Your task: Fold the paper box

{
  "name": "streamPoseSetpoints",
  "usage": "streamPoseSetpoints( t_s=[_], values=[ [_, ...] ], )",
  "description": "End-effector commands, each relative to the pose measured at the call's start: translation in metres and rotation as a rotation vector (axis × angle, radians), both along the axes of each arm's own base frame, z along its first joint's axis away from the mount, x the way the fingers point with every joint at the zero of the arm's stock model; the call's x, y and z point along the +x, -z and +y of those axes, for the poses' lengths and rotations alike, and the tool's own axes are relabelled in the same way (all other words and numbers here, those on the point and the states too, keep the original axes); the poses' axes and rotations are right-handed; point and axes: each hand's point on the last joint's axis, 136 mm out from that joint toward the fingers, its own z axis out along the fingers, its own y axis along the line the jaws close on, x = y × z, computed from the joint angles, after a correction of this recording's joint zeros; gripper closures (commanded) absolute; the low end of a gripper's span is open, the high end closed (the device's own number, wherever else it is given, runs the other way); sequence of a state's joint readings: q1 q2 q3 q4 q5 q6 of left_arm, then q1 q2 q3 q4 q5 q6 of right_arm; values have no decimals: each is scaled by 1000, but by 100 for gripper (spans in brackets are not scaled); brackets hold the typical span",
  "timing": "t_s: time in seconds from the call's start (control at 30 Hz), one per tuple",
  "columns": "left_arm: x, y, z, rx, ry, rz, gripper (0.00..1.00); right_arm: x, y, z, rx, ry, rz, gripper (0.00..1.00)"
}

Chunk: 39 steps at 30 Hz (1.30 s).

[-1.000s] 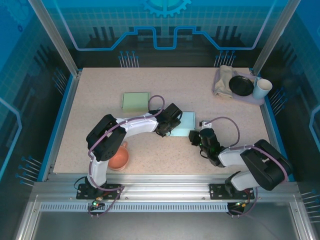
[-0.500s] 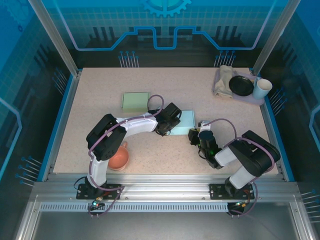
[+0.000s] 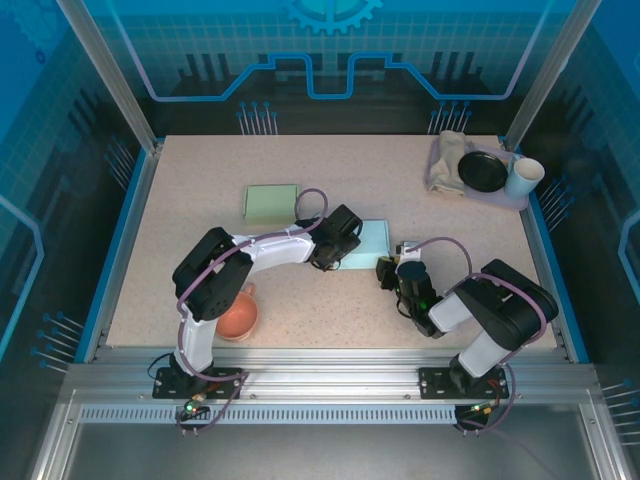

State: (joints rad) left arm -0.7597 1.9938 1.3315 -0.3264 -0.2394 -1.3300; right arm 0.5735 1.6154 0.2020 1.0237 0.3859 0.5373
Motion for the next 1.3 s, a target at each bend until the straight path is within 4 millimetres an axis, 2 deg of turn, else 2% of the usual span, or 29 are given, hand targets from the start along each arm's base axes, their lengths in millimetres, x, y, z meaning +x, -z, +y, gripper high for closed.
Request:
streamPoseSetpoints(
  t_s=[0.0,0.27,0.53,0.67,0.77,1.03,1.27],
  values=[
    [-37,59,35,178,46,182,26,-9,18,3,-37,-32,53,67],
    [-40,70,39,208,77,204,27,-4,27,4,-36,-26,65,63],
    [-44,78,36,202,103,223,27,9,24,0,-17,5,58,63],
    [-47,81,39,212,115,231,27,17,23,-6,-9,34,61,54],
    [-49,84,39,214,128,241,27,22,22,-7,-9,40,62,53],
    [-51,79,36,196,143,242,27,31,26,-2,-12,22,97,53],
    [-51,78,34,172,114,248,27,22,27,12,63,-9,211,55]
  ],
)
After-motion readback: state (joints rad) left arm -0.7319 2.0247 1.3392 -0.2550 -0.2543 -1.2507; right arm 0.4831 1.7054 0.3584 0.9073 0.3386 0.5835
